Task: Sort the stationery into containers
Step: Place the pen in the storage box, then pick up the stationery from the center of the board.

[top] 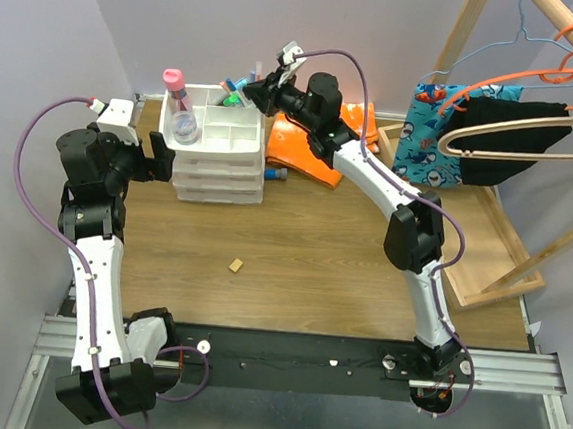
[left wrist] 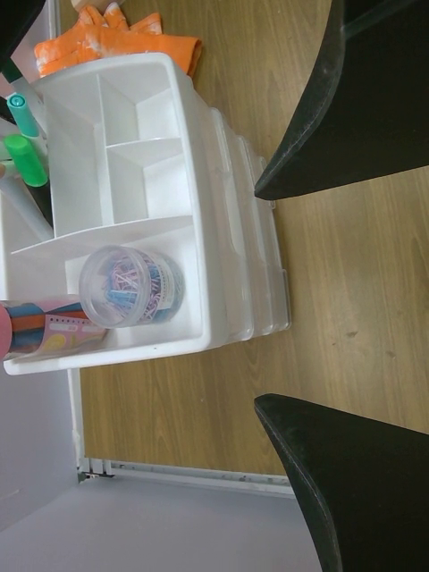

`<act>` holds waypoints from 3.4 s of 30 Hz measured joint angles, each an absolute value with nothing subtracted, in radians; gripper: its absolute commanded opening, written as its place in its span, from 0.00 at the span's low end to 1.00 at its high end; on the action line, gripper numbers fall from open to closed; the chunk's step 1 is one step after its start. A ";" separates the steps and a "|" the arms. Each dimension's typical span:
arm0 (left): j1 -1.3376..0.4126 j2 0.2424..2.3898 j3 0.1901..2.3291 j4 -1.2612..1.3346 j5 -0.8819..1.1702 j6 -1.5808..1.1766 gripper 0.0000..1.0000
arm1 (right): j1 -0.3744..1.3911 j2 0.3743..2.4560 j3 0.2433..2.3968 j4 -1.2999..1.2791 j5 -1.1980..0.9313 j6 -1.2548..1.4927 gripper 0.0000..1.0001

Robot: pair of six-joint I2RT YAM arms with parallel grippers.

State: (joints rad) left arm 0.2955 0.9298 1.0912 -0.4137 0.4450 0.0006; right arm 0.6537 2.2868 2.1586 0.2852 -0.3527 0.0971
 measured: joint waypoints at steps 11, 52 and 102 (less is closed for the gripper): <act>0.295 0.929 1.100 -0.414 0.445 0.004 0.99 | 0.655 2.056 1.926 0.281 -0.347 0.095 0.52; 0.192 0.803 1.139 -0.606 0.183 0.104 0.99 | 1.071 2.222 1.890 -0.873 -0.485 -1.067 0.53; 0.174 0.798 1.139 -0.627 0.222 0.066 0.99 | 1.079 2.270 1.850 -0.873 -0.413 -0.904 0.67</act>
State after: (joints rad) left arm 0.1741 0.7982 1.1389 -0.6266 0.2218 0.0658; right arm 1.0790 2.2700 1.8496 -0.8730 -0.4126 -0.9043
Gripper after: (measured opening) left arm 0.988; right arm 0.647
